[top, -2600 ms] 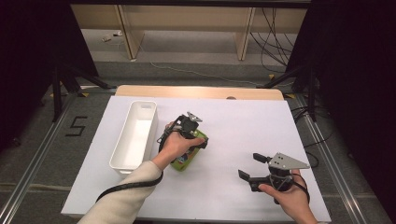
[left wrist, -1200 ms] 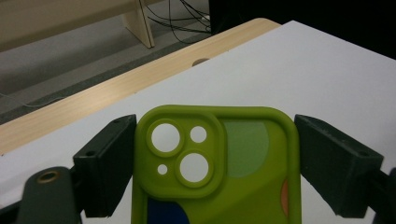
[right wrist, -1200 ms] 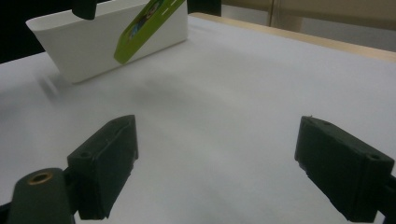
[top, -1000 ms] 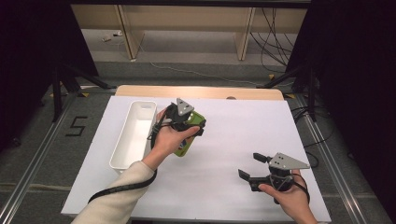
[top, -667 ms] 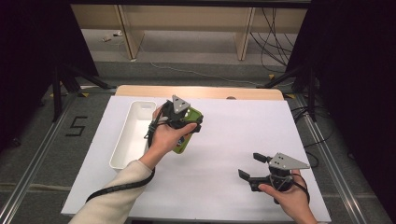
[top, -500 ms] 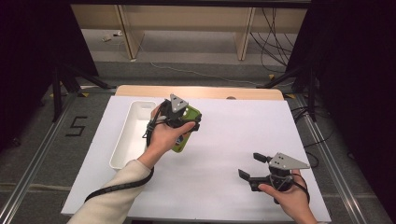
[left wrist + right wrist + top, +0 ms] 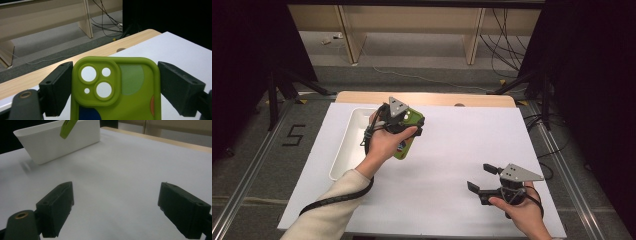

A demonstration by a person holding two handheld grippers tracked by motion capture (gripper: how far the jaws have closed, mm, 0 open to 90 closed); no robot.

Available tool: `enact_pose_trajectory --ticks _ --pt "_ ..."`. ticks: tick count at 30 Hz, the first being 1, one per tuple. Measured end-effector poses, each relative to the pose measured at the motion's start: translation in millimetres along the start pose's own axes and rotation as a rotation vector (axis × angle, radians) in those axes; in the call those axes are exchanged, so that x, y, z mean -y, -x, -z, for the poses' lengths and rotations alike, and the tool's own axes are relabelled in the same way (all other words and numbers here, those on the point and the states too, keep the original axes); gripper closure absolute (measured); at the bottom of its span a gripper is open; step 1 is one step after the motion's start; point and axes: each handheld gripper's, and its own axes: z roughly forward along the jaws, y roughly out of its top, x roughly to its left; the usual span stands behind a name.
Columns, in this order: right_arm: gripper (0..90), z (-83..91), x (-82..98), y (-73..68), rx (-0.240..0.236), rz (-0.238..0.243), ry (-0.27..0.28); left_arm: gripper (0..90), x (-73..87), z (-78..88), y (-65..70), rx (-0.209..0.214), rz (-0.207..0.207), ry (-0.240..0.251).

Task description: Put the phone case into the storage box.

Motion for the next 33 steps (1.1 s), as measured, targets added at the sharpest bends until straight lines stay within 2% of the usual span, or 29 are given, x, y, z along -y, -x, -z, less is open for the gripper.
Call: enact_pose_trajectory --ticks 20,33 --pt "14.4 -0.1 0.1 -0.1 0.001 0.000 0.001 16.5 -7.2 8.9 -14.3 -0.007 0.018 0.019" --pt "14.4 -0.2 0.2 -0.3 0.003 0.000 0.000 16.5 -11.2 15.5 -23.7 -0.031 0.031 0.046"
